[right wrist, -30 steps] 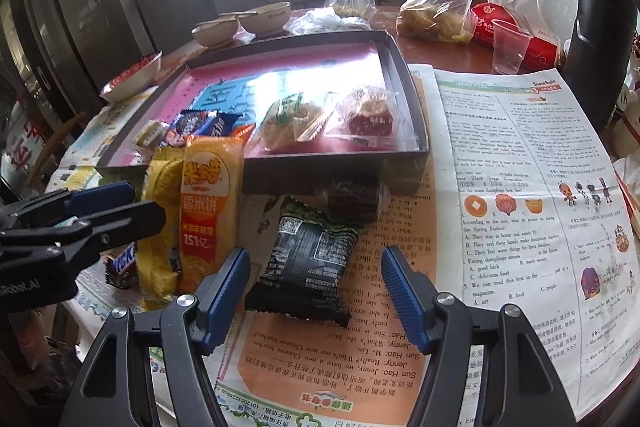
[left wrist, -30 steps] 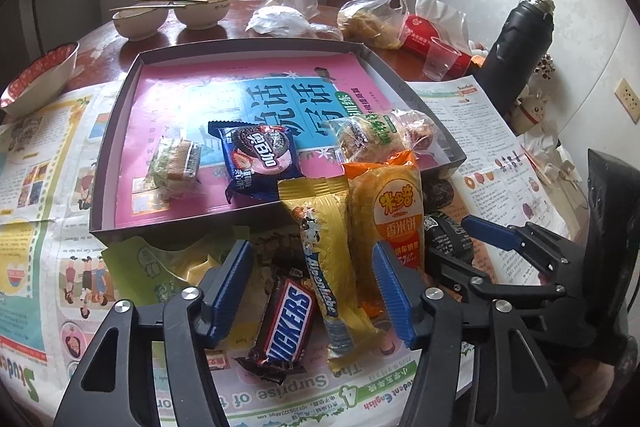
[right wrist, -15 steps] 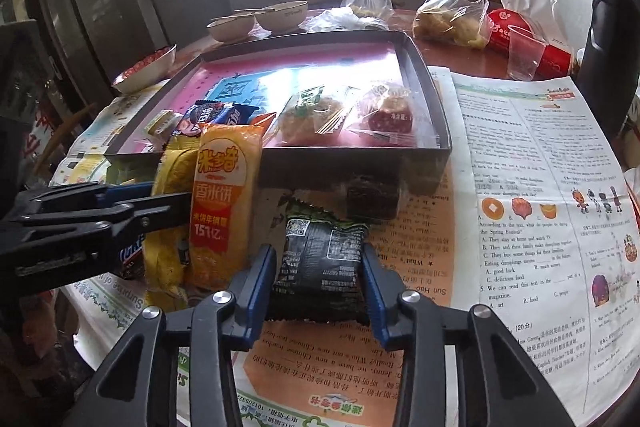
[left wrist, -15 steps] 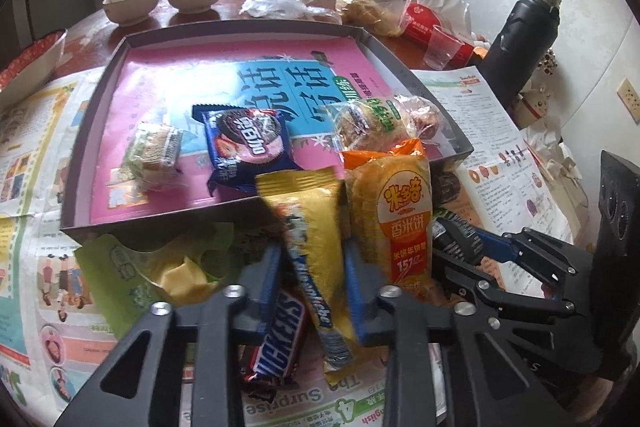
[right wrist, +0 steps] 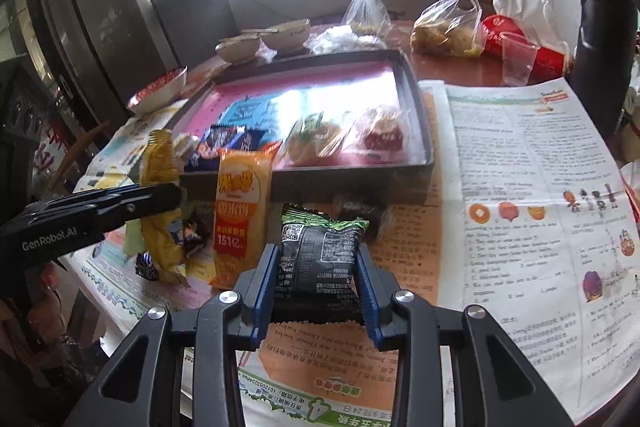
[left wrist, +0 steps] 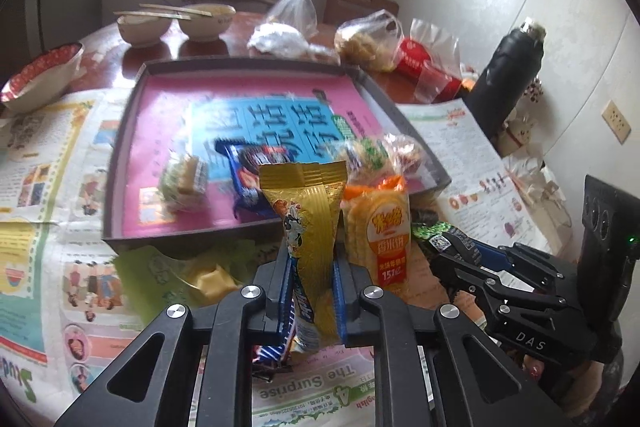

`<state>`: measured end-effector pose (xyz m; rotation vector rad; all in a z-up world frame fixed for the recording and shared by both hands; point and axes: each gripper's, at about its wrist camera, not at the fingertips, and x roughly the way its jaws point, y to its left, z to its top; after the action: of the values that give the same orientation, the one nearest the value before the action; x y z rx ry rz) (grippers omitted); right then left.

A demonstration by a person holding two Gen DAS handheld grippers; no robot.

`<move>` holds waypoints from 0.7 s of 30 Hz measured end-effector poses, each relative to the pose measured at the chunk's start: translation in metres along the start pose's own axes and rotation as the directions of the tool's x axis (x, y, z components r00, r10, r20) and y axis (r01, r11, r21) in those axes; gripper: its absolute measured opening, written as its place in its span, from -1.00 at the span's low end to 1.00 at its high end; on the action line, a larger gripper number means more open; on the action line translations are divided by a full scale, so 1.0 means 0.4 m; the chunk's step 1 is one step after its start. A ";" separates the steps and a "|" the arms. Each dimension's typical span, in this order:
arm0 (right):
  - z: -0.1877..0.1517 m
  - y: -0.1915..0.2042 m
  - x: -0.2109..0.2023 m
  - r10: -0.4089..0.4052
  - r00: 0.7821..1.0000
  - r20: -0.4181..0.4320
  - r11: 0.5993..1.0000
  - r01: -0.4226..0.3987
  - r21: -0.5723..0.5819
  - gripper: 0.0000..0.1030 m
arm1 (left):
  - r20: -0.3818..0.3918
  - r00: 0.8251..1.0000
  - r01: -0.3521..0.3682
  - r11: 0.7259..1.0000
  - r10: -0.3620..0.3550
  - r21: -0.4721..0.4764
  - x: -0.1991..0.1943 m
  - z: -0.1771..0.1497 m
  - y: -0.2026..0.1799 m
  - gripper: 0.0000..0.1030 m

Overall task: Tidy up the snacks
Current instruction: 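Grasp gold-wrapped bar with left tool while right tool grasps dark green packet, then lift gold bar with left tool over tray while right tool carries green packet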

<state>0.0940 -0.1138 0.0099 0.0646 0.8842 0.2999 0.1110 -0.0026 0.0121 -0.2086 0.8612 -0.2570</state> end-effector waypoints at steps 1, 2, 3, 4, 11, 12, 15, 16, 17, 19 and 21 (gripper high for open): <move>0.002 -0.001 -0.003 0.001 1.000 0.006 1.000 -0.001 0.003 -0.27 | 0.008 1.000 -0.004 1.000 0.004 -0.002 -0.007 0.002 0.002 -0.67; 0.003 -0.002 -0.007 0.002 1.000 0.011 1.000 -0.002 0.007 -0.27 | 0.017 1.000 -0.008 1.000 0.008 -0.007 -0.015 0.005 0.004 -0.67; 0.004 -0.003 -0.010 0.005 1.000 0.015 1.000 -0.005 0.011 -0.27 | 0.026 1.000 -0.007 1.000 0.008 -0.012 -0.023 0.008 0.007 -0.67; 0.005 -0.002 -0.012 0.007 1.000 0.018 1.000 -0.008 0.013 -0.27 | 0.034 0.999 -0.005 1.000 0.005 -0.016 -0.031 0.011 0.010 -0.67; 0.016 -0.009 -0.028 0.009 0.999 0.039 0.999 -0.010 0.031 -0.28 | 0.096 0.995 -0.030 0.999 0.034 -0.034 -0.082 0.035 0.036 -0.67; 0.018 -0.010 -0.030 0.009 0.999 0.043 0.999 -0.011 0.035 -0.28 | 0.103 0.994 -0.030 0.999 0.034 -0.038 -0.088 0.038 0.039 -0.67; 0.025 -0.013 -0.037 0.008 0.999 0.053 0.999 -0.010 0.039 -0.28 | 0.124 0.991 -0.039 0.998 0.045 -0.050 -0.104 0.051 0.054 -0.68; 0.026 -0.013 -0.039 0.007 0.998 0.056 0.999 -0.010 0.040 -0.28 | 0.133 0.990 -0.040 0.998 0.048 -0.056 -0.110 0.056 0.059 -0.67; 0.029 -0.014 -0.042 0.006 0.998 0.059 0.999 -0.008 0.039 -0.28 | 0.141 0.989 -0.041 0.997 0.049 -0.060 -0.116 0.061 0.063 -0.67; 0.036 -0.016 -0.047 0.003 0.998 0.067 0.999 -0.005 0.041 -0.28 | 0.155 0.986 -0.045 0.997 0.055 -0.069 -0.125 0.068 0.070 -0.68; 0.045 -0.015 -0.052 0.001 0.997 0.078 0.999 -0.004 0.040 -0.28 | 0.167 0.984 -0.052 0.996 0.064 -0.074 -0.131 0.078 0.077 -0.68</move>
<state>0.0969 -0.1243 0.0362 0.1136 0.8131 0.2804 0.1065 0.0450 0.0607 -0.2657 0.7070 -0.1522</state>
